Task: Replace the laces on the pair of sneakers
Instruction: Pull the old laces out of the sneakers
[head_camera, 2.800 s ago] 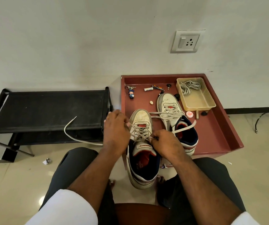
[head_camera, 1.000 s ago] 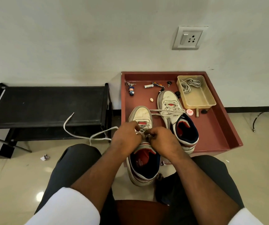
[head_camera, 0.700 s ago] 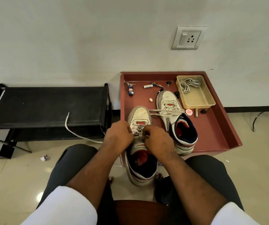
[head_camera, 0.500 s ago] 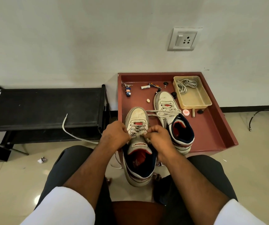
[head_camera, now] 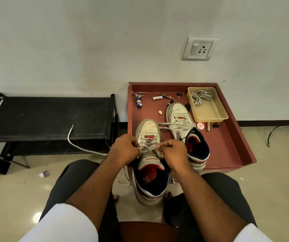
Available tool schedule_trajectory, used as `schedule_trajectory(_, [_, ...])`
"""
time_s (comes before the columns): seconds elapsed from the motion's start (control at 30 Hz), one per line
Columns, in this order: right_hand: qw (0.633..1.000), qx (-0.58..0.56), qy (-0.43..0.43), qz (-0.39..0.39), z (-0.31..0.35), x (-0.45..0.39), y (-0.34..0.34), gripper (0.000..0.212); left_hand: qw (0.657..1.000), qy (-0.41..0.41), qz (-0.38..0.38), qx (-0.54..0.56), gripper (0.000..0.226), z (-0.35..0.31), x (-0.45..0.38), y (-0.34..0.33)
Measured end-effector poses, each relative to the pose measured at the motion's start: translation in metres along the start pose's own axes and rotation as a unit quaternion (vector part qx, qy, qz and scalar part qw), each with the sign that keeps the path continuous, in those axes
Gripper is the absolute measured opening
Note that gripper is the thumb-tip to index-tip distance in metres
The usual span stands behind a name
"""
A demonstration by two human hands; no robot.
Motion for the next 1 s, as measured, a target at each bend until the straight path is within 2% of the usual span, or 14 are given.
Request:
schedule_trajectory(0.07, [0.988, -0.138, -0.066, -0.016, 0.000, 0.001, 0.010, 0.016, 1.000, -0.002, -0.003, 0.001, 0.009, -0.001, 0.001, 0.000])
schedule_trajectory(0.13, [0.988, -0.142, -0.054, -0.019, 0.000, -0.002, 0.012, 0.015, 1.000, -0.004, -0.008, -0.001, 0.009, 0.000, 0.000, 0.000])
schedule_trajectory(0.2, [0.999, -0.018, 0.040, 0.009, 0.003, -0.003, 0.006, 0.012, 1.000, -0.003, -0.008, -0.002, 0.009, 0.001, 0.000, -0.001])
schedule_trajectory(0.23, [0.992, 0.072, 0.096, 0.033, 0.003, -0.002, 0.001, 0.027, 1.000, -0.002, -0.006, -0.001, 0.010, 0.001, 0.000, -0.001])
schedule_trajectory(0.3, [0.945, 0.275, 0.160, 0.081, 0.005, 0.000, -0.005, 0.049, 1.000, -0.001, -0.003, -0.002, 0.011, 0.003, -0.002, -0.001])
schedule_trajectory(0.43, [0.854, 0.483, 0.185, 0.061, 0.012, 0.004, -0.005, 0.028, 1.000, -0.004, -0.001, -0.001, 0.011, 0.003, -0.004, -0.001])
schedule_trajectory(0.5, [0.905, 0.381, 0.184, 0.036, 0.012, 0.005, -0.004, 0.016, 1.000, -0.005, 0.001, -0.001, 0.010, 0.003, -0.004, -0.001])
schedule_trajectory(0.57, [0.993, 0.082, 0.082, 0.006, 0.017, 0.007, 0.004, 0.007, 1.000, -0.006, 0.006, 0.004, 0.009, 0.004, -0.005, -0.001])
schedule_trajectory(0.63, [0.981, -0.193, 0.005, -0.029, 0.017, 0.005, 0.015, 0.013, 1.000, -0.010, 0.005, 0.006, 0.008, 0.005, -0.005, -0.001])
schedule_trajectory(0.7, [0.971, -0.235, 0.014, -0.049, 0.017, 0.004, 0.022, 0.015, 1.000, -0.012, 0.003, 0.009, 0.007, 0.006, -0.005, -0.002])
schedule_trajectory(0.8, [0.994, -0.002, 0.109, -0.014, 0.015, 0.008, 0.015, 0.040, 1.000, -0.011, 0.005, -0.004, 0.009, 0.004, -0.006, -0.002])
schedule_trajectory(0.83, [0.977, 0.143, 0.156, 0.017, 0.012, 0.008, 0.008, 0.049, 1.000, -0.011, 0.004, -0.004, 0.009, 0.005, -0.006, -0.002])
schedule_trajectory(0.9, [0.897, 0.383, 0.214, 0.048, 0.010, 0.009, -0.005, 0.040, 1.000, -0.014, 0.006, -0.007, 0.009, 0.005, -0.006, -0.002])
schedule_trajectory(1.0, [0.860, 0.463, 0.212, 0.029, 0.014, 0.011, -0.008, 0.024, 1.000, -0.016, 0.014, -0.002, 0.007, 0.006, -0.006, -0.002])
Point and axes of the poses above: each hand's wrist, its own x-axis away from the middle knuckle, its own y-axis out of the back of the hand, z = x × y, the point moved 2 cm from there along -x, towards the middle knuckle, and after that the axes turned 3 degrees about z, right-handed, at the moved point
